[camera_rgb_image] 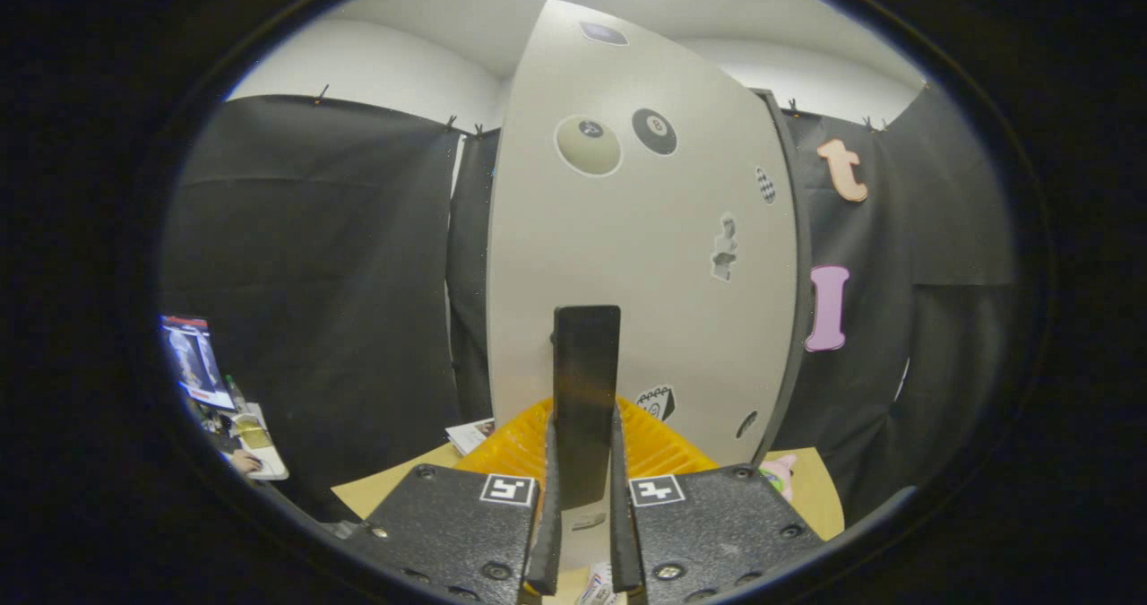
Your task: Open the shoe cabinet door, grab the shoes and put them into the shoe cabinet, then close the shoe cabinet door.
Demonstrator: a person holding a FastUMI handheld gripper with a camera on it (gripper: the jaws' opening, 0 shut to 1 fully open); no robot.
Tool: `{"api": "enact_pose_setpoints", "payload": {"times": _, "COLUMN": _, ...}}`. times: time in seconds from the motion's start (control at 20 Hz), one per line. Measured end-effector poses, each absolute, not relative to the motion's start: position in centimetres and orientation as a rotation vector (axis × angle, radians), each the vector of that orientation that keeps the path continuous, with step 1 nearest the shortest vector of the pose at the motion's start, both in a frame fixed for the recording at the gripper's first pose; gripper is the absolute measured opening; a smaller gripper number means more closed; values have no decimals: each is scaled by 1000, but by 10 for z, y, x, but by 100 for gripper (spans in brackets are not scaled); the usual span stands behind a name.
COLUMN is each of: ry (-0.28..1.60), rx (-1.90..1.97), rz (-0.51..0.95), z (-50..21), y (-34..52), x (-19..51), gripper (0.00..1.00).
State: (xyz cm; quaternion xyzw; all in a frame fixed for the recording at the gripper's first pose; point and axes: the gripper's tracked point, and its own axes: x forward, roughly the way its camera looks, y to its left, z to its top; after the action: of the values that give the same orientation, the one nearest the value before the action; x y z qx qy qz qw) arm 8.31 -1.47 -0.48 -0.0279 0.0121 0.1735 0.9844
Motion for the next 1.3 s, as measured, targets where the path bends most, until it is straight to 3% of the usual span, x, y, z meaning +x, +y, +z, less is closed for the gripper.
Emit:
{"api": "enact_pose_setpoints", "payload": {"times": 0.45, "ry": -13, "rx": -78, "rz": 209, "z": -5, "y": -62, "x": 73, "gripper": 24}}
{"api": "enact_pose_setpoints", "payload": {"times": 0.95, "ry": -60, "rx": -24, "rz": -41, "z": 0, "y": -185, "x": 68, "gripper": 8}}
{"api": "enact_pose_setpoints", "payload": {"times": 1.05, "ry": -53, "rx": 9, "rz": 10, "z": -2, "y": -190, "x": 71, "gripper": 3}}
{"api": "enact_pose_setpoints", "payload": {"times": 1.3, "ry": -46, "rx": -5, "rz": 23, "z": -3, "y": -201, "x": 70, "gripper": 4}}
